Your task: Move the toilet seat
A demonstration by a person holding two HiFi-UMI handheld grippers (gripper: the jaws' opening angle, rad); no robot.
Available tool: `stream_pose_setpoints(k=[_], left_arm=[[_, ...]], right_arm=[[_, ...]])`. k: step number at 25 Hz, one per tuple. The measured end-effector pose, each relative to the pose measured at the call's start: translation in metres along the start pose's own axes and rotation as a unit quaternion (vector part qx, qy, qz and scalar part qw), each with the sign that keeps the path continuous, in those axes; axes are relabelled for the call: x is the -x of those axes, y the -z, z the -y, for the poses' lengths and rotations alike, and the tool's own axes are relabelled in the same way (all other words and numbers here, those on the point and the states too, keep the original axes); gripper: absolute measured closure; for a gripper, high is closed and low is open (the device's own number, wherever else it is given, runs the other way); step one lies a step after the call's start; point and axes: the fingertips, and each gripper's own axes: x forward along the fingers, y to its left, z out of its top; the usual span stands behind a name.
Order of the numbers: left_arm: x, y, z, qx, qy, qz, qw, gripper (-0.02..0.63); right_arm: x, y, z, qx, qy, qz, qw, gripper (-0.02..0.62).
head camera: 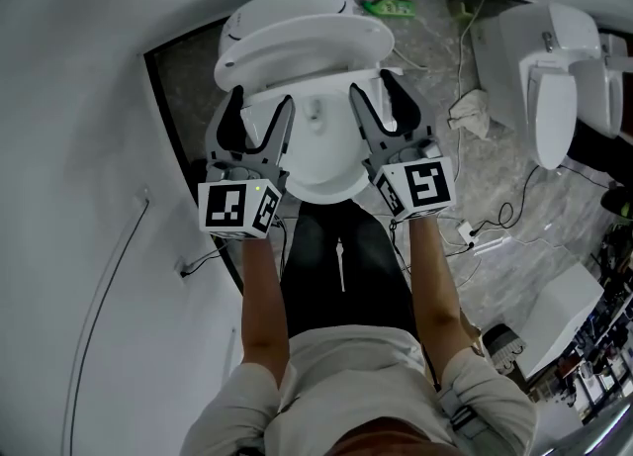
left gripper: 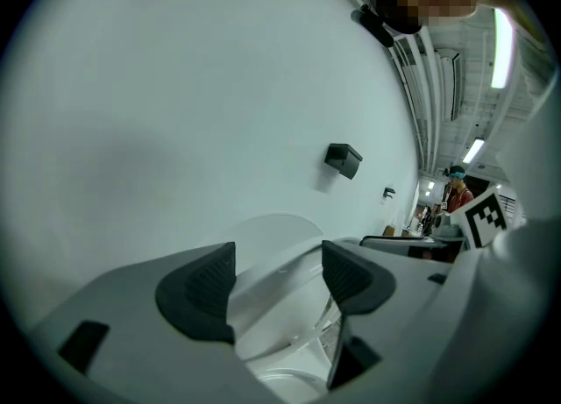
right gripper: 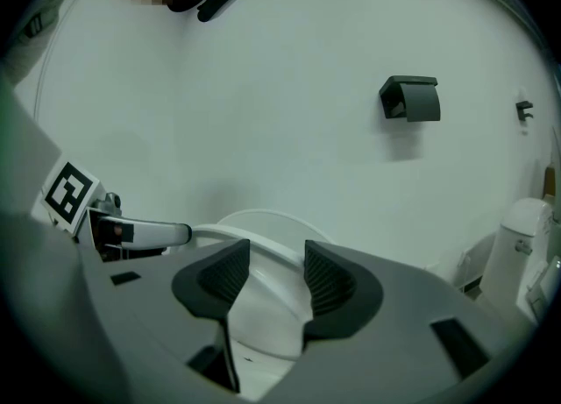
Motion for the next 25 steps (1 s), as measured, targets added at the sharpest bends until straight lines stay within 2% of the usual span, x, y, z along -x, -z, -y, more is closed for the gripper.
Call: stream_pose_setpoints(k=[25], left_arm=[[-0.023, -0.009, -0.019, 0.001, -0.008, 0.012, 0.9999, 0.293]], right_arm=[[-0.029, -0.007, 0.009, -0.002, 0.009, 0.009, 1.000, 0.387]])
